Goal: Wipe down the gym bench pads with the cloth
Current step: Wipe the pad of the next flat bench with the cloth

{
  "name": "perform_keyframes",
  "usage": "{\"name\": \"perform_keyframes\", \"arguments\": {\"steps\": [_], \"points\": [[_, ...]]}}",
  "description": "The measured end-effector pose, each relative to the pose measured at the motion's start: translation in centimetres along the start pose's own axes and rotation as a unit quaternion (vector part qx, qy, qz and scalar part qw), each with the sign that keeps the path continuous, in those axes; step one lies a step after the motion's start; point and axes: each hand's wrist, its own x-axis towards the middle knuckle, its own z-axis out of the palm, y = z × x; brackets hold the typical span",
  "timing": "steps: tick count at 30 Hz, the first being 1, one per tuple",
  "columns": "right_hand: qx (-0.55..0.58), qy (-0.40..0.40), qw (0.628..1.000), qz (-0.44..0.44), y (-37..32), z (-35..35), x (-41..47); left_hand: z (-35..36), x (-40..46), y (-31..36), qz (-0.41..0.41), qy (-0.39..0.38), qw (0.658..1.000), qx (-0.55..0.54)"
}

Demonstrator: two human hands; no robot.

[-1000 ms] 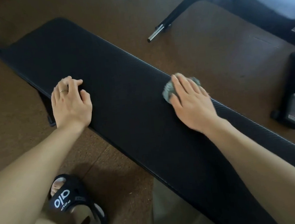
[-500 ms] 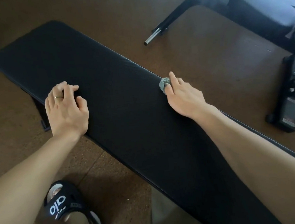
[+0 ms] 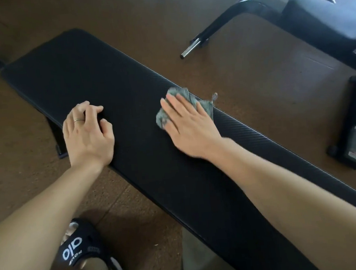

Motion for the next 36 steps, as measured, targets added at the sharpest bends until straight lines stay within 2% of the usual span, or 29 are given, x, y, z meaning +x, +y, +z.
{"name": "perform_keyframes", "arguments": {"steps": [4,9,11,15,19,22,26,31,34,36], "points": [[0.009,-0.014,0.999,0.035,-1.4,-0.2,3.2,-0.2,0.0,0.2,0.001,-0.007,1.0,0.008],[-0.006,-0.046,0.997,-0.059,-4.1,0.8,-7.6,0.0,-0.2,0.2,0.005,0.004,1.0,0.011],[-0.02,-0.068,0.994,-0.085,-3.7,0.8,-8.4,0.3,-0.3,0.1,0.002,0.008,1.0,0.008],[-0.028,-0.041,0.992,-0.113,-2.5,0.4,-1.9,0.4,-0.1,0.1,0.0,0.006,1.0,0.01],[-0.02,-0.03,0.998,-0.048,-2.6,-0.4,8.1,0.1,-0.1,-0.1,0.001,0.001,1.0,0.0],[-0.028,-0.039,0.999,-0.021,-3.4,-0.7,11.9,0.0,-0.1,0.0,0.001,0.001,1.0,-0.015],[-0.005,-0.023,1.0,-0.019,-4.7,0.0,7.8,0.1,-0.2,0.0,-0.004,-0.003,1.0,-0.014],[-0.013,-0.037,0.995,-0.092,-5.4,1.0,-1.5,0.1,-0.1,-0.1,-0.005,-0.014,1.0,-0.009],[-0.012,-0.041,0.993,-0.112,-4.8,0.6,1.7,0.1,-0.1,-0.1,-0.004,-0.016,1.0,-0.007],[-0.012,-0.033,0.995,-0.094,-4.6,0.2,6.2,0.1,-0.1,-0.3,-0.002,-0.013,1.0,-0.008]]}}
